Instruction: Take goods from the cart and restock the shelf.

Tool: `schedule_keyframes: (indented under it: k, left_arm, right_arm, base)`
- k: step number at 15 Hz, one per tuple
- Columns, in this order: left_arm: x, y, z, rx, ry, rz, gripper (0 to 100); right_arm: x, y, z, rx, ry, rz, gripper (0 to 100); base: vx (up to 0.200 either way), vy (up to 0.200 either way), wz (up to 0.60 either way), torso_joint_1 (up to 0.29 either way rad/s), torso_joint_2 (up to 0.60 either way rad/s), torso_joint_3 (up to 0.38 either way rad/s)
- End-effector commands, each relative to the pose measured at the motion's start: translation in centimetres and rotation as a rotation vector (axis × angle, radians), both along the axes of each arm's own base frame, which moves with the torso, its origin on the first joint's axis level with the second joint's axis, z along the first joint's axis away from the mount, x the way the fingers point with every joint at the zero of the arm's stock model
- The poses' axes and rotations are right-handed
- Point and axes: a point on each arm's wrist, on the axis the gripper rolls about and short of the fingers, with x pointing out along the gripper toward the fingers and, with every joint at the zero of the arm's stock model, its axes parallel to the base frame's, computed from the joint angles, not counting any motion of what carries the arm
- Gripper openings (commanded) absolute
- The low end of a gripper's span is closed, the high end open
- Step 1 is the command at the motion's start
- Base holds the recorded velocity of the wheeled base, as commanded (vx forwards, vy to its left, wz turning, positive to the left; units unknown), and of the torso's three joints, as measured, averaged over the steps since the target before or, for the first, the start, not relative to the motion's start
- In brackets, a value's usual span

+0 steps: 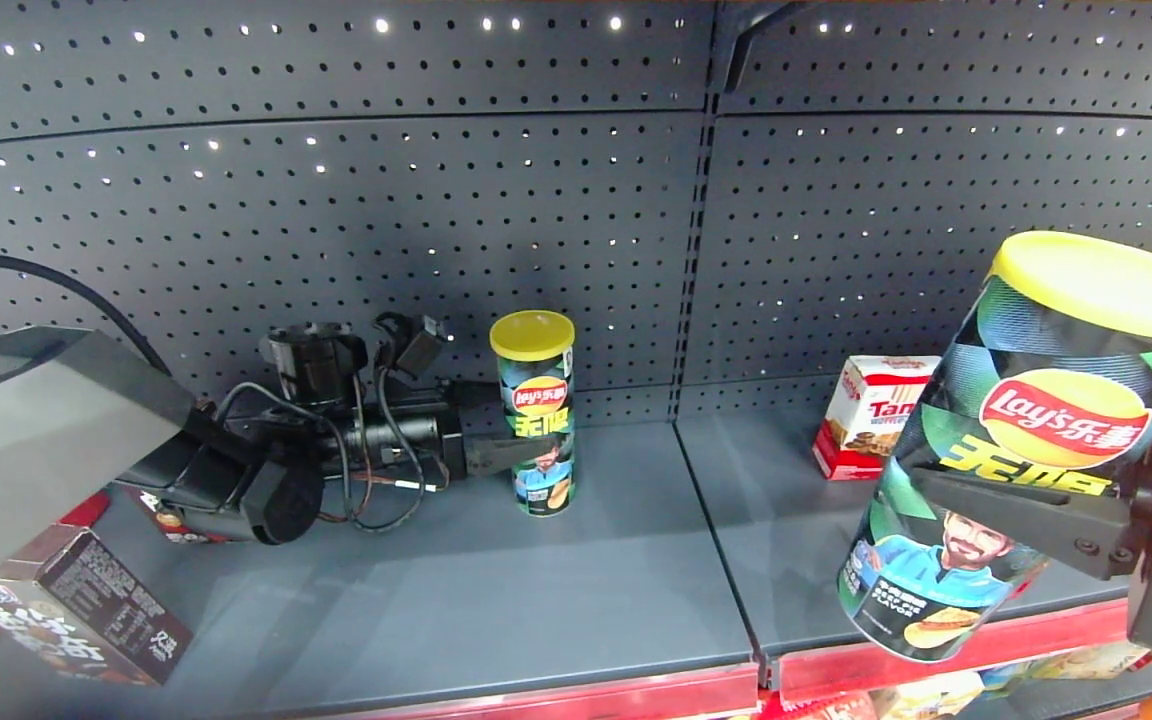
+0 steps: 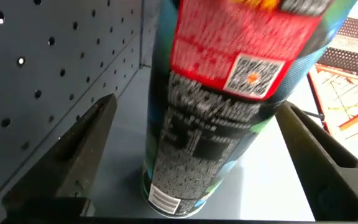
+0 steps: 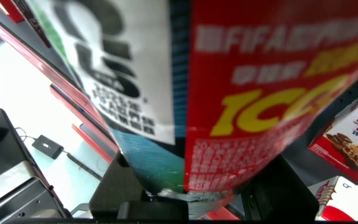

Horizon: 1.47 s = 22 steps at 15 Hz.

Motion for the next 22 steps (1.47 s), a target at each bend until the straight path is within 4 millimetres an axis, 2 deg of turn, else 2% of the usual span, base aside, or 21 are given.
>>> schedule_keyframes:
  k: [1,8,22]
  left_arm:
    - [0.2,-0.1,-0.6,0.002,0.011,-0.005,100]
    - [0.7,-1.6,-1.3,0.0,0.01,-0.039,100]
    - [1.6,-1.8,-2.0,0.001,0.009,-0.032,100]
  right_arm:
    - [0.1,0.1,-0.1,-0.003,0.003,0.001,0]
    - [0.1,0.0,0.0,-0.002,0.002,0.0,0]
    - [0.1,0.0,-0.2,-0.005,0.007,0.001,0]
  base:
    - [0.0,0.0,0.0,0.0,0.0,0.0]
    - [0.0,0.0,0.0,0.0,0.0,0.0]
    - [0.0,0.0,0.0,0.0,0.0,0.0]
